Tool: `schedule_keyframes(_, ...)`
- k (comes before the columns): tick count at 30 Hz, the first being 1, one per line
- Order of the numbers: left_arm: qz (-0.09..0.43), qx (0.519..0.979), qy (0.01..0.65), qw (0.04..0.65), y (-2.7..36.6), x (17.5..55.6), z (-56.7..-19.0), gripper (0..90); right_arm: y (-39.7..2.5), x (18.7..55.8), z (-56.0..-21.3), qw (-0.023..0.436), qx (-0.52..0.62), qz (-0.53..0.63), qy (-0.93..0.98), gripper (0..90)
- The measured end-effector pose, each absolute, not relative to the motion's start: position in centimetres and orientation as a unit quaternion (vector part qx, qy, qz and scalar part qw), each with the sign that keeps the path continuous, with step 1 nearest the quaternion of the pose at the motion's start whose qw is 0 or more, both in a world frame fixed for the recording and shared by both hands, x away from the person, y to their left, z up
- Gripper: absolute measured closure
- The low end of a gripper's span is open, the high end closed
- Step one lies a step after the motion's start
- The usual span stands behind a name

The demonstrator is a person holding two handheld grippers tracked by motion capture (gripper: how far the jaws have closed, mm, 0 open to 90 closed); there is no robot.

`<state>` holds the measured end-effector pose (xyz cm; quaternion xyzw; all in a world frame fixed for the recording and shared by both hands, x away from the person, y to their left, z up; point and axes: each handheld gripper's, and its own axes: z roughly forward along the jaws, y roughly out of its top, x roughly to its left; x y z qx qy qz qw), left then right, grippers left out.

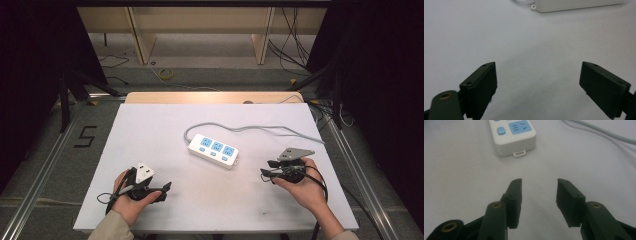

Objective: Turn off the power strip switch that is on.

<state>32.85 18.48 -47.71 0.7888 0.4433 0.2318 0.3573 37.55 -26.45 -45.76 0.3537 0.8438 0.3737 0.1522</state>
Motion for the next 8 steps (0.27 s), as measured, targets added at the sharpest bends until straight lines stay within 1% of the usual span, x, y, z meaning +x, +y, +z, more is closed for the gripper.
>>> schedule_keyframes(8,0.231,0.788,0.446,0.355,18.59,33.10,-47.89,14.2,-27.13,36.65,-46.09,0.151,0.360,0.388,0.835,52.9)
